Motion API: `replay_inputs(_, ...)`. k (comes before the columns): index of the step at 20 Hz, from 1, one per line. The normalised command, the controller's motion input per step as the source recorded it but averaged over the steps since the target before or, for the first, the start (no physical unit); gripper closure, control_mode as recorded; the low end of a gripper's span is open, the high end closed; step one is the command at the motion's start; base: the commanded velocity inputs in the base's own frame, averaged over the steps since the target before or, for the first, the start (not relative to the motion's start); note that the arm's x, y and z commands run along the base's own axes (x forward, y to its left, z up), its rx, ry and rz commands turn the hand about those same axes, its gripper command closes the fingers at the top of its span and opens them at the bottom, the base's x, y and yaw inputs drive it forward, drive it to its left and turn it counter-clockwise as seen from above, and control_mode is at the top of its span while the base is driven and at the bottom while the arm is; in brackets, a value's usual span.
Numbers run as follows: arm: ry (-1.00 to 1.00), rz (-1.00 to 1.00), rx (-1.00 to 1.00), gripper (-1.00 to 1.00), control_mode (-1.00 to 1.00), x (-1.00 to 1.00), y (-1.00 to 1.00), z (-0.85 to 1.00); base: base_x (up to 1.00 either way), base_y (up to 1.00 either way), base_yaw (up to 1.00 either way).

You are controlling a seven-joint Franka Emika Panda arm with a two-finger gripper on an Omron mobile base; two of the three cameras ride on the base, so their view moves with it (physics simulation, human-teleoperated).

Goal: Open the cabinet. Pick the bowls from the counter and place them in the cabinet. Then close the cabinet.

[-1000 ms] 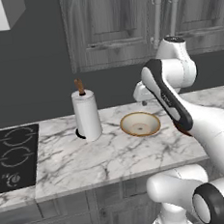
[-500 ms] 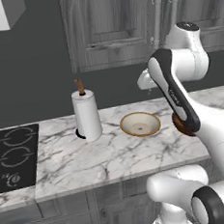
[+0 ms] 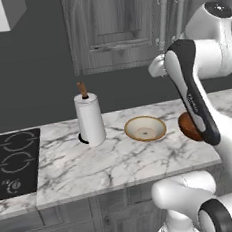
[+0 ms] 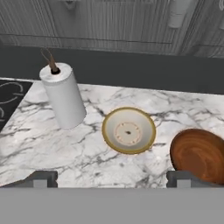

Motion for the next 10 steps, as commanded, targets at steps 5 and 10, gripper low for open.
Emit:
replay_inputs(5,-0.78,-0.05,0.0,-1.0,-1.0,-0.98,0.0,0.5,0.0,0.0,0.0)
replay_inputs(10,-0.68,0.02,0.0,-1.0,-1.0,-1.0,-0.01,0.2,0.0,0.0,0.0)
